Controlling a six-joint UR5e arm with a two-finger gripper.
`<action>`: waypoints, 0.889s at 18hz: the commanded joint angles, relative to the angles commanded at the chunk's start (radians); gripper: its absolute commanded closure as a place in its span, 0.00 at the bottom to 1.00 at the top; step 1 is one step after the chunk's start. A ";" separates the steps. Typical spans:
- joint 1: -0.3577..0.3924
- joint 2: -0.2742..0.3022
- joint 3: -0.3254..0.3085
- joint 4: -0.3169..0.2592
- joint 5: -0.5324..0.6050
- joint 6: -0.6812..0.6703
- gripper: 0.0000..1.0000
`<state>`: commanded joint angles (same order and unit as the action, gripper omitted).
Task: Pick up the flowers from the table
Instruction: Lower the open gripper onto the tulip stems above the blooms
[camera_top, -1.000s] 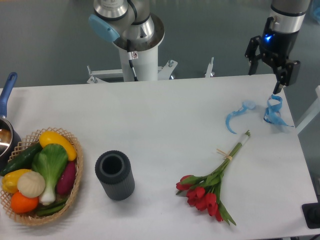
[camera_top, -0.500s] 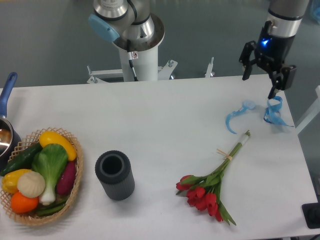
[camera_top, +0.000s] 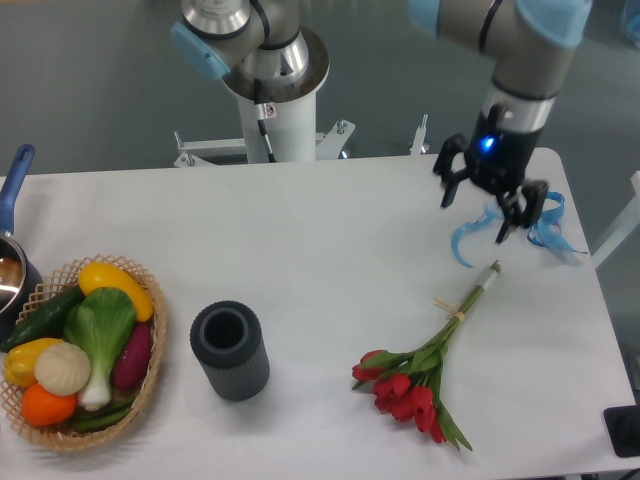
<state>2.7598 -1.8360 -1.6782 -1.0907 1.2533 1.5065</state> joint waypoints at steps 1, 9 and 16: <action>-0.017 -0.021 0.002 0.000 0.000 -0.020 0.00; -0.094 -0.166 0.021 0.170 0.008 -0.137 0.00; -0.104 -0.275 0.097 0.213 0.056 -0.209 0.00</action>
<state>2.6554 -2.1106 -1.5815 -0.8774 1.3097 1.2978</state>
